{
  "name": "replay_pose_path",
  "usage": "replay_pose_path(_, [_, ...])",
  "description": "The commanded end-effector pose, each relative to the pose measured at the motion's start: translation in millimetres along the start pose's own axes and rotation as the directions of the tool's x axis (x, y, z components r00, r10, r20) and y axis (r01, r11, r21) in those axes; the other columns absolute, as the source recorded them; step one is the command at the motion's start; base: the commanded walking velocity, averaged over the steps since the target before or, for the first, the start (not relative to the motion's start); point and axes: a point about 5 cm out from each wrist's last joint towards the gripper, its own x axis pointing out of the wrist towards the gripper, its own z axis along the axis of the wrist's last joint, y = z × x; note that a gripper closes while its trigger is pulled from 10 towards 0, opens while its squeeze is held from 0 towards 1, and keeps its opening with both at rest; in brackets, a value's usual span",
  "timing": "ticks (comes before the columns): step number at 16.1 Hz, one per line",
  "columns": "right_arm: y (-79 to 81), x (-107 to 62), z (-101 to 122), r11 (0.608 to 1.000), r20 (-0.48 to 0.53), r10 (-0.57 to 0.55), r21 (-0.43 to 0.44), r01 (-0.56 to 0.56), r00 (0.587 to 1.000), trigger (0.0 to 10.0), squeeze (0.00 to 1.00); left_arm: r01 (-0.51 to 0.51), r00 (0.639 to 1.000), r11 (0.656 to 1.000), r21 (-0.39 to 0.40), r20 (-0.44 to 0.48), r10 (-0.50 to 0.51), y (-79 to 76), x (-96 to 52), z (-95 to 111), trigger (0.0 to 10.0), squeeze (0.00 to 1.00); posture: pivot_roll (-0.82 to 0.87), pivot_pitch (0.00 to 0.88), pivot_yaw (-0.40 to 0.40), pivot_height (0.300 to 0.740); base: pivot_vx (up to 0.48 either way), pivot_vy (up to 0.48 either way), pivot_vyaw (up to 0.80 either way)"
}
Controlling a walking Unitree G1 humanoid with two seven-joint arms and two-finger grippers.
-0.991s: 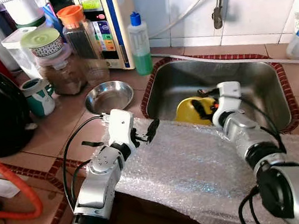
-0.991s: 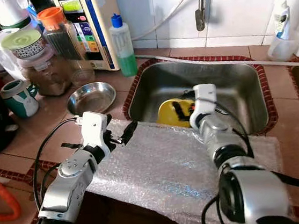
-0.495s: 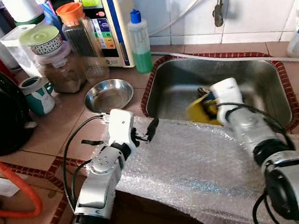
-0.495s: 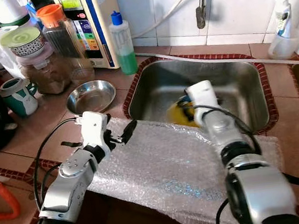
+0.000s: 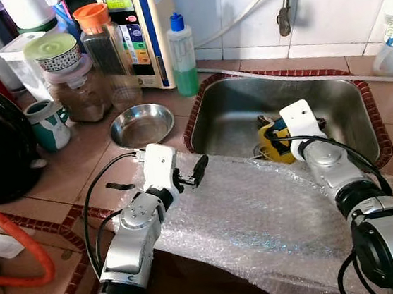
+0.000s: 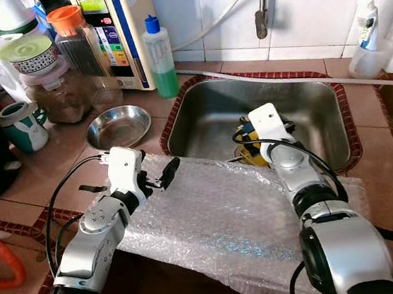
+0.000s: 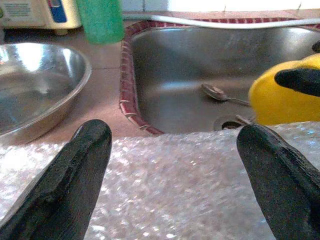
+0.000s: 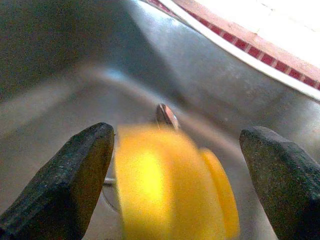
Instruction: Kitchen organization
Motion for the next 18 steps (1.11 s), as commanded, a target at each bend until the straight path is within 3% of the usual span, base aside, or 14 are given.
replay_pose_path(1, [8.3, 2.2, 8, 0.997, 0.034, 0.062, 0.043, -0.063, 0.997, 10.0, 0.0, -0.052, 0.999, 0.999, 0.017, -0.003, 0.052, 11.6, -1.0, 0, 10.0, 0.0, 0.08, 0.032, 0.091, 0.74, 0.0, 0.0, 0.0])
replay_pose_path(2, [26.6, 1.0, 2, 0.98, 0.0, 0.189, 0.057, -0.189, 0.982, 10.0, 0.0, -0.093, 0.996, 0.995, 0.024, 0.0, 0.093, 20.4, 1.4, 3, 10.0, 0.0, 0.07, 0.032, 0.09, 0.74, 0.0, 0.0, 0.0])
replay_pose_path(3, [28.8, 0.6, -3, 0.974, -0.028, 0.201, 0.115, -0.196, 0.979, 10.0, 0.0, -0.096, 0.995, 0.995, 0.024, 0.002, 0.096, 22.0, 2.3, 4, 10.0, 0.0, 0.07, 0.033, 0.089, 0.74, 0.0, 0.0, 0.0])
replay_pose_path(4, [24.7, 1.4, 2, 0.973, 0.005, 0.166, 0.159, -0.165, 0.986, 10.0, 0.0, -0.095, 0.995, 0.995, 0.024, 0.003, 0.095, 21.9, 2.6, 5, 10.0, 0.0, 0.07, 0.033, 0.088, 0.74, 0.0, 0.0, 0.0])
replay_pose_path(5, [32.1, 0.5, 5, 0.954, 0.031, 0.278, 0.113, -0.279, 0.96, 10.0, 0.0, -0.1, 0.995, 0.995, 0.022, 0.004, 0.1, 22.3, 2.6, 4, 10.0, 0.0, 0.07, 0.034, 0.087, 0.74, 0.0, 0.0, 0.0])
replay_pose_path(6, [26.3, 1.4, 5, 0.965, 0.021, 0.226, 0.13, -0.227, 0.974, 10.0, 0.0, -0.101, 0.995, 0.995, 0.02, 0.002, 0.101, 21.9, 2.3, 3, 10.0, 0.0, 0.07, 0.034, 0.087, 0.74, 0.0, 0.0, 0.0])
replay_pose_path(8, [25.5, 1.2, 8, 0.956, 0.051, 0.241, 0.159, -0.247, 0.969, 10.0, 0.0, -0.114, 0.994, 0.993, 0.024, 0.0, 0.114, 22.3, 2.0, 2, 10.0, 0.0, 0.06, 0.033, 0.085, 0.74, 0.0, 0.0, 0.0])
replay_pose_path(9, [16.4, 2.0, 16, 0.973, 0.096, 0.171, 0.14, -0.183, 0.981, 10.0, 0.0, -0.227, 0.974, 0.973, 0.042, -0.002, 0.228, 40.1, 3.6, 3, 10.0, 0.0, 0.06, 0.033, 0.083, 0.74, 0.0, 0.0, 0.0])
replay_pose_path(11, [13.6, 1.8, 27, 0.964, 0.173, 0.156, 0.187, -0.188, 0.972, 10.0, 0.0, -0.298, 0.954, 0.954, 0.021, -0.007, 0.298, 56.2, 4.4, 5, 10.0, 0.0, 0.06, 0.034, 0.082, 0.74, 0.0, 0.0, 0.0])
replay_pose_path(13, [22.6, -4.3, 42, 0.941, 0.315, 0.203, 0.199, -0.274, 0.927, 10.0, 0.0, -0.397, 0.918, 0.918, 0.008, 0.001, 0.397, 81.0, 6.3, 14, 10.0, 0.0, 0.06, 0.036, 0.081, 0.74, 0.0, 0.0, 0.0])
replay_pose_path(14, [35.8, -14.3, 47, 0.92, 0.401, 0.264, 0.17, -0.354, 0.877, 10.0, 0.0, -0.445, 0.895, 0.895, -0.023, 0.013, 0.446, 94.3, 8.1, 22, 10.0, 0.0, 0.05, 0.037, 0.086, 0.74, 0.0, 0.0, 0.0])
replay_pose_path(16, [50.5, -26.9, 49, 0.897, 0.445, 0.327, 0.133, -0.422, 0.834, 10.0, 0.0, -0.481, 0.876, 0.876, -0.032, 0.026, 0.482, 103.9, 11.2, 30, 10.0, 0.0, 0.04, 0.037, 0.093, 0.74, 0.0, 0.0, 0.0])
replay_pose_path(18, [78.2, -60.2, 56, 0.827, 0.515, 0.435, 0.096, -0.554, 0.738, 10.0, 0.0, -0.545, 0.837, 0.834, -0.086, 0.011, 0.548, 119.3, 18.9, 42, 10.0, 0.0, 0.02, 0.037, 0.107, 0.74, 0.0, 0.0, 0.0])
